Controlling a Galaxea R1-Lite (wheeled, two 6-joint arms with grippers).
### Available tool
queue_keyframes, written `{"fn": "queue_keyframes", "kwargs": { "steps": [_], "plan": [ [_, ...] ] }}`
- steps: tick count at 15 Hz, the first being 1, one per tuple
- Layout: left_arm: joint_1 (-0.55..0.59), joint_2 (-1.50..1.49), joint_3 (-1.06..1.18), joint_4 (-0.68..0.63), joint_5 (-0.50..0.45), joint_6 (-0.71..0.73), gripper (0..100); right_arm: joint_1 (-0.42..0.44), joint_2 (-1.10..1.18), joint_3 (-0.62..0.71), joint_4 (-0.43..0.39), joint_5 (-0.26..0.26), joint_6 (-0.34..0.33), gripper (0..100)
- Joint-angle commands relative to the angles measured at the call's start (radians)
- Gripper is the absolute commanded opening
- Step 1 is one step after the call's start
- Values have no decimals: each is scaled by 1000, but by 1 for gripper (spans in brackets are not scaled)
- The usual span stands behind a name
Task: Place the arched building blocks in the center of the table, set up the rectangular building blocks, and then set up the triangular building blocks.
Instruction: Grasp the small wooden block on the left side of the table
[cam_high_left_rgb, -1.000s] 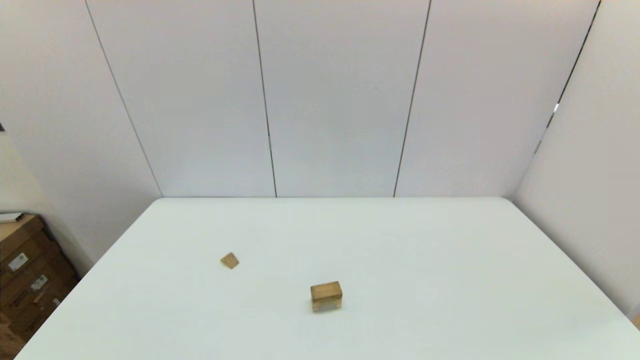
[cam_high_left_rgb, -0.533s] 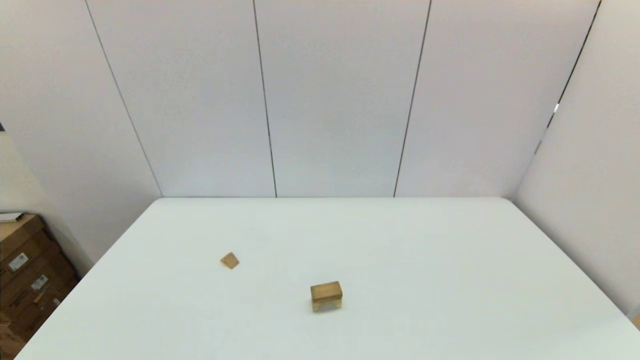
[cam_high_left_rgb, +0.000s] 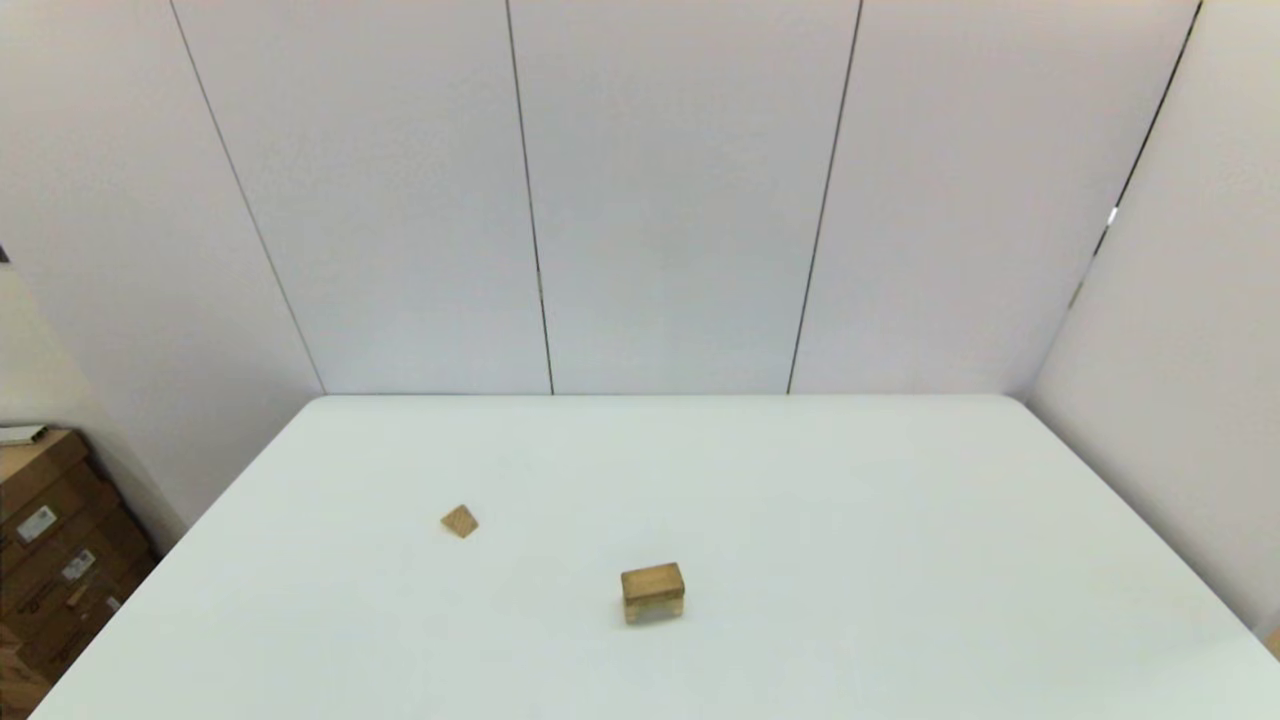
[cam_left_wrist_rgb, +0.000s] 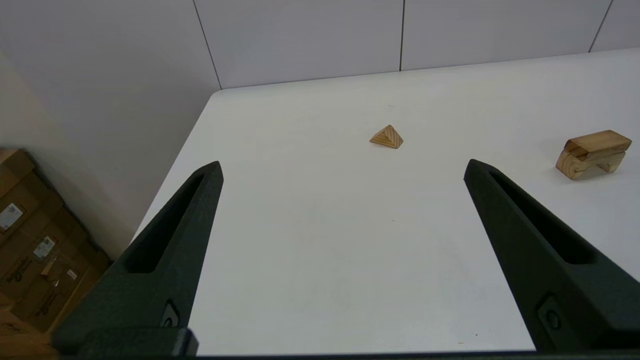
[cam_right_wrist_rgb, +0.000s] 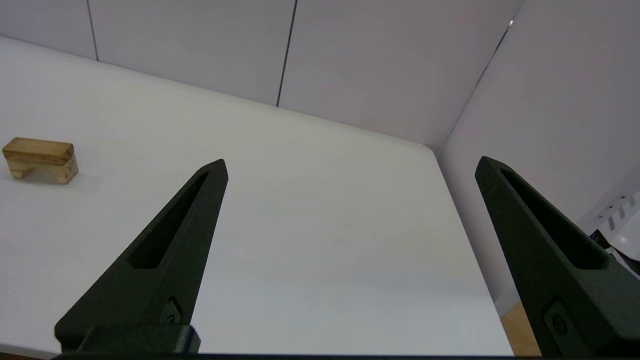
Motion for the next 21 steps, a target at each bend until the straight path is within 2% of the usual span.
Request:
{"fn": "queue_keyframes", "kwargs": {
  "steps": [1, 6, 10, 12, 17, 19, 21],
  "plan": [
    [0, 1, 0, 0, 0, 0, 100, 1, -70, 33, -1, 5, -1, 100],
    [0, 1, 0, 0, 0, 1, 100, 1, -111, 105, 0, 4, 16, 100],
    [0, 1, 0, 0, 0, 1, 100, 1, -111, 106, 63, 1, 42, 100],
    [0, 1, 0, 0, 0, 0, 100, 1, -113, 106, 68, 1, 66, 100],
    [0, 1, 0, 0, 0, 0, 100, 1, -111, 106, 68, -1, 66, 100],
    [0, 1, 0, 0, 0, 1, 100, 1, -113, 106, 71, -1, 96, 100],
    [0, 1, 0, 0, 0, 1, 100, 1, -111, 106, 71, -9, 165, 100]
  ]
}}
